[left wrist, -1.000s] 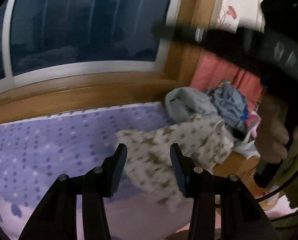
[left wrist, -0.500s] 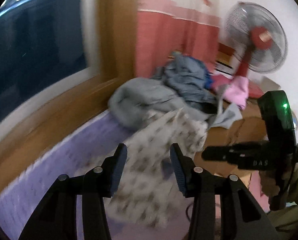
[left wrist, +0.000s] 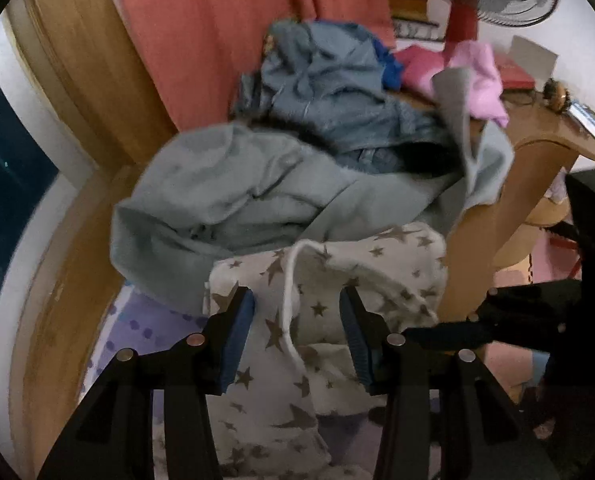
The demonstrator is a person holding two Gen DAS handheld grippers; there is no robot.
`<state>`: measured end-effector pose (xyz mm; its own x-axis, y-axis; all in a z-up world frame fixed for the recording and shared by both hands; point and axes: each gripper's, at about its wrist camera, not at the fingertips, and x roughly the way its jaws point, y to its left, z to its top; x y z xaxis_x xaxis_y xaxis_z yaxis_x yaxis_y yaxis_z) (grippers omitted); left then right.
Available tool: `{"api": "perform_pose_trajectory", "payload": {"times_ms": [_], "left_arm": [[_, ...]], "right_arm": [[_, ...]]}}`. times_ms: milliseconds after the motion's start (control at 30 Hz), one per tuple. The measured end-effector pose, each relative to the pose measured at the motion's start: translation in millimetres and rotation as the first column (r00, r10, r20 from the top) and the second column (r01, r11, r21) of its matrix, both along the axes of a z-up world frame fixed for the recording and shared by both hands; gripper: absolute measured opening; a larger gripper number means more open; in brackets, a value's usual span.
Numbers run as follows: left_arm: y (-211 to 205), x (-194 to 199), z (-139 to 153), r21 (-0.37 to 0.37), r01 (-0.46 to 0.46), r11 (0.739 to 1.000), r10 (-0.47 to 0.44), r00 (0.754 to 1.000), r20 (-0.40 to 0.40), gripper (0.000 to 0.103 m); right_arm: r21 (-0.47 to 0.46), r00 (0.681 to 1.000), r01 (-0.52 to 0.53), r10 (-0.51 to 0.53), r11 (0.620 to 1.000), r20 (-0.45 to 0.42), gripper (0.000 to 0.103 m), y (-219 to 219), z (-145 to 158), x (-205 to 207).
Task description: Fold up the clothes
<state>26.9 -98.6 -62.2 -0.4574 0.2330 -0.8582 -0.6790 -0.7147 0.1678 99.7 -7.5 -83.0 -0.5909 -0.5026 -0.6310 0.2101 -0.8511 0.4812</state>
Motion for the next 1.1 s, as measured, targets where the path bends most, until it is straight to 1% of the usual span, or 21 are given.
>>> {"api": "perform_pose_trajectory", "payload": {"times_ms": [33, 67, 100, 200, 267, 300, 367, 467, 533, 600, 667, 733, 767, 833, 933, 967, 1000, 1033, 1100], "left_arm": [[-2.2, -3.6, -4.8, 0.0, -0.014, 1.0, 0.014, 1.0, 0.018, 0.025], [-4.9, -7.5, -8.1, 0.003, -0.035, 0.999, 0.035, 0.999, 0.035, 0.009], [-7.7, -11.2, -10.6, 0.011, -0.054, 0.998, 0.054, 0.997, 0.05, 0.008], [-20.2, -12.8, -5.2, 0.087, -0.095, 0.992, 0.09, 0.994, 0.066, 0.006], [-27.5, -7.4, 3.7, 0.113, -0.113, 0.987, 0.109, 0.993, 0.042, 0.005], [-32.4, -4.1, 10.2, 0.127, -0.125, 0.984, 0.123, 0.992, 0.026, 0.005], [-46.6, 3.0, 28.5, 0.165, -0.16, 0.973, 0.164, 0.986, -0.013, 0.005], [-75.9, 10.6, 62.8, 0.249, -0.217, 0.944, 0.237, 0.97, -0.055, 0.005], [-107.1, 18.9, 90.3, 0.319, -0.26, 0.911, 0.302, 0.949, -0.087, 0.005], [-141.6, 27.7, 113.7, 0.382, -0.303, 0.873, 0.369, 0.923, -0.111, 0.005], [-183.1, 42.6, 137.5, 0.445, -0.35, 0.825, 0.449, 0.883, -0.137, 0.005], [-230.3, 64.1, 159.9, 0.498, -0.4, 0.77, 0.541, 0.822, -0.176, 0.005], [-253.0, 75.1, 170.5, 0.522, -0.421, 0.742, 0.584, 0.789, -0.193, 0.005], [-293.0, 99.0, 188.5, 0.556, -0.457, 0.695, 0.656, 0.72, -0.228, 0.005], [-343.3, 135.2, 213.5, 0.579, -0.497, 0.646, 0.732, 0.617, -0.287, 0.004], [-358.8, 148.5, 220.5, 0.581, -0.514, 0.631, 0.755, 0.579, -0.308, 0.004], [-378.7, 165.1, 228.4, 0.588, -0.533, 0.608, 0.782, 0.532, -0.325, 0.004], [-396.5, 179.6, 234.0, 0.597, -0.55, 0.584, 0.804, 0.493, -0.331, 0.004], [-424.8, 202.9, 240.5, 0.611, -0.581, 0.537, 0.841, 0.424, -0.336, 0.004]], "right_arm": [[0.011, 1.0, -0.012, 0.012, 1.0, -0.001, 0.05, -2.9, -4.2, -3.3], [0.017, 1.0, -0.022, 0.022, 1.0, 0.002, 0.05, -6.2, -8.4, -7.1], [0.023, 0.999, -0.034, 0.033, 0.999, 0.006, 0.05, -9.9, -12.6, -11.0], [0.077, 0.999, -0.049, 0.05, 0.996, -0.013, 0.049, -22.6, -21.7, -19.6], [0.123, 0.999, -0.035, 0.039, 0.992, -0.032, 0.027, -28.5, -23.9, -22.7], [0.121, 0.999, -0.019, 0.024, 0.993, -0.038, 0.004, -27.8, -22.5, -23.3], [0.103, 0.998, 0.017, -0.011, 0.995, -0.059, 0.002, -24.7, -16.3, -22.6], [0.052, 0.986, 0.071, -0.062, 0.996, -0.157, 0.002, -17.3, 18.3, -9.4], [0.005, 0.973, 0.075, -0.072, 0.997, -0.218, 0.001, -16.9, 44.8, -1.4], [-0.039, 0.958, 0.058, -0.067, 0.998, -0.279, 0.001, -22.6, 72.1, 3.9], [-0.067, 0.937, 0.015, -0.037, 0.998, -0.346, 0.001, -35.4, 101.1, 7.2], [-0.073, 0.915, -0.027, -0.004, 0.997, -0.403, 0.001, -49.0, 124.4, 9.2], [-0.075, 0.904, -0.054, 0.017, 0.996, -0.428, 0.001, -58.7, 136.5, 10.5], [-0.079, 0.881, -0.127, 0.076, 0.989, -0.468, 0.001, -84.3, 160.6, 11.1], [-0.088, 0.854, -0.225, 0.153, 0.97, -0.498, 0.001, -119.0, 186.6, 11.7], [-0.094, 0.844, -0.258, 0.177, 0.962, -0.507, 0.001, -132.1, 194.4, 9.7], [-0.1, 0.835, -0.288, 0.198, 0.952, -0.513, 0.001, -144.7, 202.2, 7.8], [-0.108, 0.827, -0.314, 0.216, 0.943, -0.519, 0.001, -156.7, 210.0, 6.1], [-0.109, 0.81, -0.356, 0.249, 0.928, -0.53, 0.001, -183.2, 224.2, 1.2]]}}
